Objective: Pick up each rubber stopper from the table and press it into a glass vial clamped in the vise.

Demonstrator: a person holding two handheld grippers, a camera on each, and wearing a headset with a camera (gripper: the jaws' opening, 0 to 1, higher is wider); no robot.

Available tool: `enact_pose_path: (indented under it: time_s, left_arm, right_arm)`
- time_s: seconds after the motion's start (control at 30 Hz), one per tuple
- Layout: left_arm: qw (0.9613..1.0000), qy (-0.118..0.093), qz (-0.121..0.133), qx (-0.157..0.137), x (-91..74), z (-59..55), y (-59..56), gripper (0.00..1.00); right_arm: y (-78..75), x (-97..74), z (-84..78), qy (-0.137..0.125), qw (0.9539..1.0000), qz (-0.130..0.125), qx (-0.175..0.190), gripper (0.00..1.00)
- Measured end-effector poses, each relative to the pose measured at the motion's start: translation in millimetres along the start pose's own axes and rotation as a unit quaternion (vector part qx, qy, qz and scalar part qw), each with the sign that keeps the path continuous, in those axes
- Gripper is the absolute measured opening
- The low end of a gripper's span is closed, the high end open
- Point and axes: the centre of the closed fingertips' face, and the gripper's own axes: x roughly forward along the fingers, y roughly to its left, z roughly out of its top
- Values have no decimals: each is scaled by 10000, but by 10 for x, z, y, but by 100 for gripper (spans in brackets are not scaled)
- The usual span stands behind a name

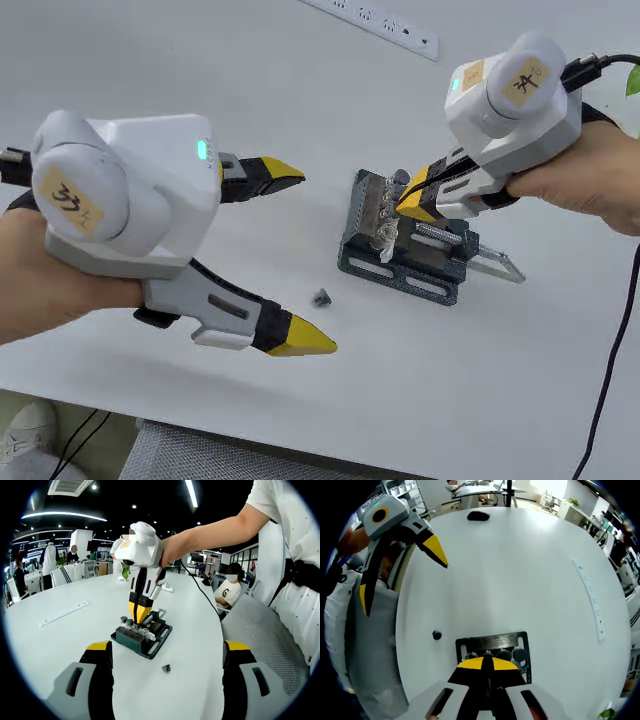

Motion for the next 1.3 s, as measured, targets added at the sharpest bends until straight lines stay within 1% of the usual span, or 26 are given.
enact_pose_path:
  time_s: [0.4,0.47,0.57,0.63,0.7,0.8,0.87,0.97,1.03,1.17,1.2,1.3]
  left_arm:
    - [10000,-9,-15,-5,10,8,-3,90]
    - [10000,-11,-16,1,10,10,-1,90]
    - [10000,-27,-20,-9,15,23,-4,89]
    - [10000,-13,-25,3,17,20,-2,89]
    - [10000,-17,-23,-4,17,17,6,89]
    - [10000,-26,-13,-9,14,18,20,89]
    - [10000,-38,-9,-18,13,22,28,88]
    - [10000,-41,-10,-13,15,19,39,88]
    - [10000,-44,-8,-24,18,20,45,87]
    - [10000,-77,6,-31,21,42,48,87]
    - [10000,-74,10,-26,21,40,51,87]
    - [10000,-71,19,-28,24,41,59,87]
  right_arm:
    - [-6,15,2,74,9999,-6,-113,0]
    - [-14,18,2,53,10000,3,-35,0]
    - [-9,19,0,56,10000,18,-23,0]
    - [-2,22,-1,134,9998,6,-151,0]
    - [16,25,18,169,9998,7,-145,0]
    - [-17,26,12,227,9997,25,-101,0]
    - [-1,24,3,266,9994,26,-198,0]
    - [-15,21,-4,300,9993,35,-199,0]
    - [-14,21,-9,306,9994,55,-134,0]
    - [-3,24,-13,350,9993,55,-134,0]
    - [-3,26,-11,390,9989,56,-241,0]
    - [11,36,5,415,9989,81,-213,0]
